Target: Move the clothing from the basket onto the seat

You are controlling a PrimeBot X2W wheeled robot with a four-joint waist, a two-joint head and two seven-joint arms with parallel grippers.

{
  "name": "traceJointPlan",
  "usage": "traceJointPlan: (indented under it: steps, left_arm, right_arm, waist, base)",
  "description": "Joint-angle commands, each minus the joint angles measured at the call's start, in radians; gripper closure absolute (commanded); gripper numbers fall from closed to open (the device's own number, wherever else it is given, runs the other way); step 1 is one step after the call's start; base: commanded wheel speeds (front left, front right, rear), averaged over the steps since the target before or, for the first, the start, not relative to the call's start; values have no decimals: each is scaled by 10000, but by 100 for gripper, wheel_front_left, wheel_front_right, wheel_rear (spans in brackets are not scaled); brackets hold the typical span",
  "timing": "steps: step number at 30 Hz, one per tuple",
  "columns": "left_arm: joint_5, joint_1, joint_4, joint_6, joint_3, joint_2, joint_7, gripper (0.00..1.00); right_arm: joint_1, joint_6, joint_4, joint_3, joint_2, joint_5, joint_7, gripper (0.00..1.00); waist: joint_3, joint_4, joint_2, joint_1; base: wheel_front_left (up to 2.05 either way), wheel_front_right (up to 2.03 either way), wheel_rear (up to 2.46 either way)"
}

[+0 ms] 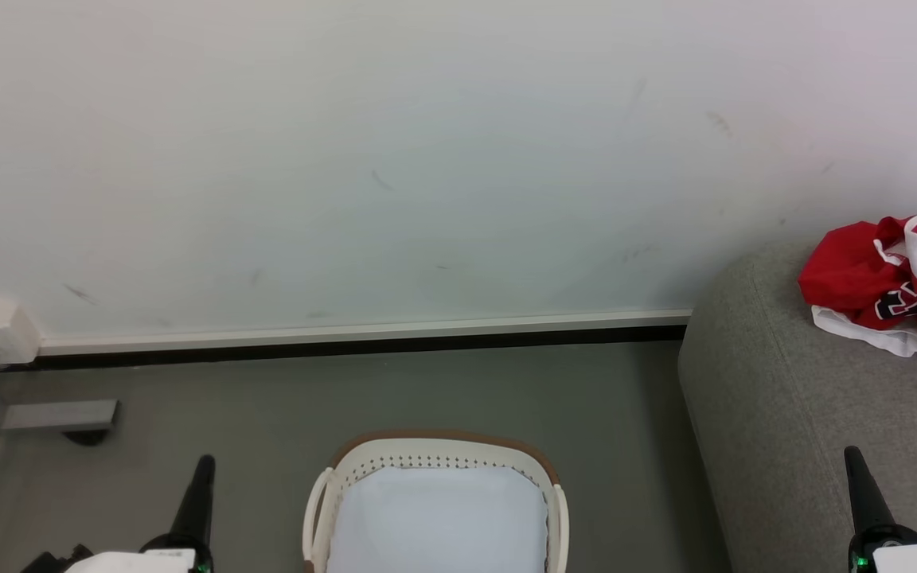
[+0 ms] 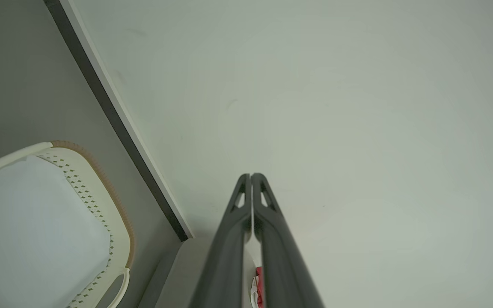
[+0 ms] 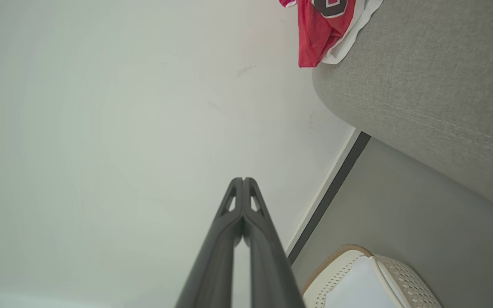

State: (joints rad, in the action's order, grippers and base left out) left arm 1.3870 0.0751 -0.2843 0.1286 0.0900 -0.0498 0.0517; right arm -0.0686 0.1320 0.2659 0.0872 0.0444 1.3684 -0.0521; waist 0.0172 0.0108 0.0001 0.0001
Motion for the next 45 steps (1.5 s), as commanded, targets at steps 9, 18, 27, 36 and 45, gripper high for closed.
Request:
traceJointPlan:
  steps: [9,18,27,36,45]
  left_arm:
    - [705,227,185,31,121,-32,211,100]
    - [1318,279,266,34,179,-27,376,100]
    - [1893,352,357,37,229,-19,542,100]
    - [2320,385,421,39,264,-14,669,100]
    - [2319,384,422,39,262,-14,666,100]
  right_arm:
    - [-259,-19,-123,105,89,772,-203,100]
    - [-360,-21,-177,181,92,1431,-384,100]
    - [-393,-23,-224,252,95,2053,-549,100]
    - [-469,-24,-246,296,95,2455,-654,100]
    - [-469,-24,-243,294,95,2455,-652,100]
  waist:
    - [-52,-28,-1,0]
    - [-106,-57,-1,0]
    - [-161,-86,-1,-1]
    - [-203,-108,-1,-1]
    - [-203,-108,-1,-1]
  base:
    - [0,0,0]
    - [0,0,0]
    - [0,0,0]
    - [0,0,0]
    - [0,0,0]
